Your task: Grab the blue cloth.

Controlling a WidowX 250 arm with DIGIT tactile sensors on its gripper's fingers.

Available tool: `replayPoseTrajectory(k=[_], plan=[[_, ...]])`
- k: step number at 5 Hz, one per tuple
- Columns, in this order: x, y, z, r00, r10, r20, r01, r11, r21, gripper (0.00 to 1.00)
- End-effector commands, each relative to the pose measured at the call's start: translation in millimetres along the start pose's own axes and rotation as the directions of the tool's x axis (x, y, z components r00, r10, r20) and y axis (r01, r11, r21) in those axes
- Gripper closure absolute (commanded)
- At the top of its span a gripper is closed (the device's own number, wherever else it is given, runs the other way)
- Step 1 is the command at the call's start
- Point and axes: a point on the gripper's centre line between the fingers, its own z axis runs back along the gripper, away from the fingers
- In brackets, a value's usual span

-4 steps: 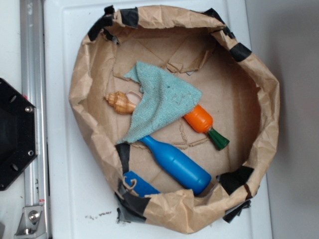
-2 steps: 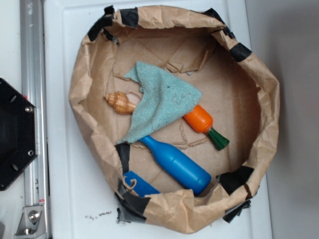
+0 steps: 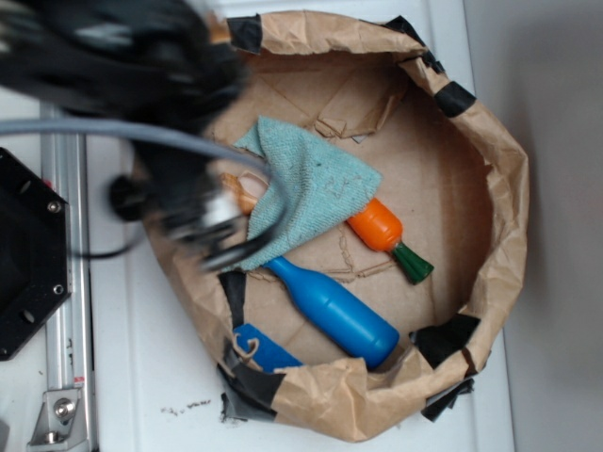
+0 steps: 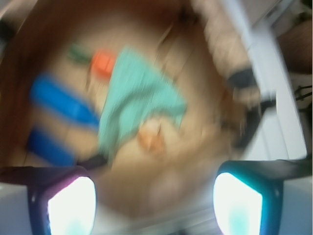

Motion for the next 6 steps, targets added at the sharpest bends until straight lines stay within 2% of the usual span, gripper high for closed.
replayPoseTrajectory(k=[1, 2, 3, 4, 5, 6], plan=[[57.4, -38.8, -66.9, 0.992, -0.121, -0.017, 0.120, 0.991, -0.061, 0.00], [38.6, -59.3, -93.6, 0.978, -0.190, -0.084, 0.187, 0.982, -0.034, 0.00], [28.2, -51.4, -118.0, 0.969, -0.205, -0.142, 0.205, 0.979, -0.012, 0.00], [22.8, -43.6, -140.3, 0.964, -0.185, -0.189, 0.197, 0.980, 0.043, 0.00], [22.3, -28.0, -147.1, 0.965, -0.166, -0.204, 0.182, 0.981, 0.062, 1.00], [25.0, -16.6, -129.2, 0.970, -0.178, -0.164, 0.193, 0.978, 0.075, 1.00]])
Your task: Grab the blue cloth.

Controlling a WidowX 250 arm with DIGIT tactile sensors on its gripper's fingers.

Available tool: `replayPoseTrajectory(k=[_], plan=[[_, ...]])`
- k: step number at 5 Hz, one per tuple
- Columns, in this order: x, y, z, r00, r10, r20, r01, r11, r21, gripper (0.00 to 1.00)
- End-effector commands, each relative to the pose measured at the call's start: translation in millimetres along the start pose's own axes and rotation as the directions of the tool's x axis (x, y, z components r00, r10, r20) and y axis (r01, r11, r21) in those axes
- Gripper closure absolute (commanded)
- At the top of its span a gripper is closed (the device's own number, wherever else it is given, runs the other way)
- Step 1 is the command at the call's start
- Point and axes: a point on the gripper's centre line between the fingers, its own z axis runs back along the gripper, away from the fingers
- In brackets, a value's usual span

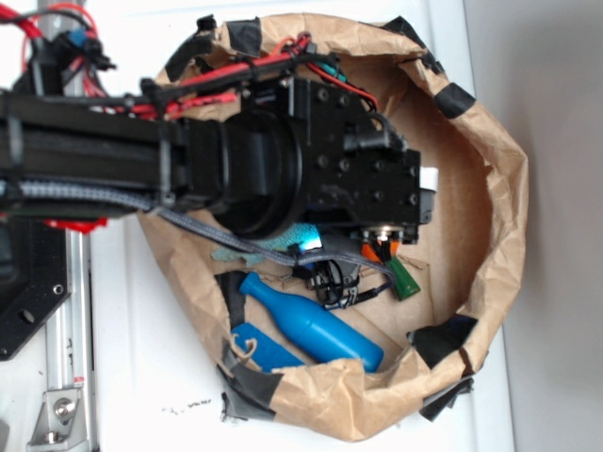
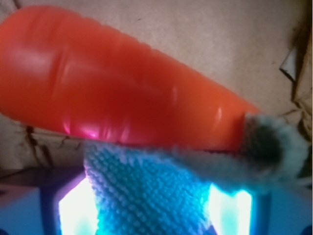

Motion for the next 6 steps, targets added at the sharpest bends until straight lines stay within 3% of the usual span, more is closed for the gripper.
replayPoseTrajectory(k=[1, 2, 3, 4, 5, 6], plan=[[-6.3, 44.2, 30.3, 0.994, 0.029, 0.101, -0.034, 0.998, 0.053, 1.00], [-4.2, 54.0, 42.3, 0.991, 0.034, 0.130, -0.041, 0.998, 0.045, 1.00], [1.1, 42.4, 93.5, 0.966, -0.055, 0.254, 0.047, 0.998, 0.039, 1.00], [0.7, 15.6, 139.7, 0.951, -0.120, 0.284, 0.133, 0.991, -0.027, 1.00], [-0.4, 2.9, 157.7, 0.953, -0.187, 0.239, 0.199, 0.980, -0.028, 1.00], [0.7, 3.4, 146.4, 0.961, -0.203, 0.191, 0.208, 0.978, -0.009, 1.00]])
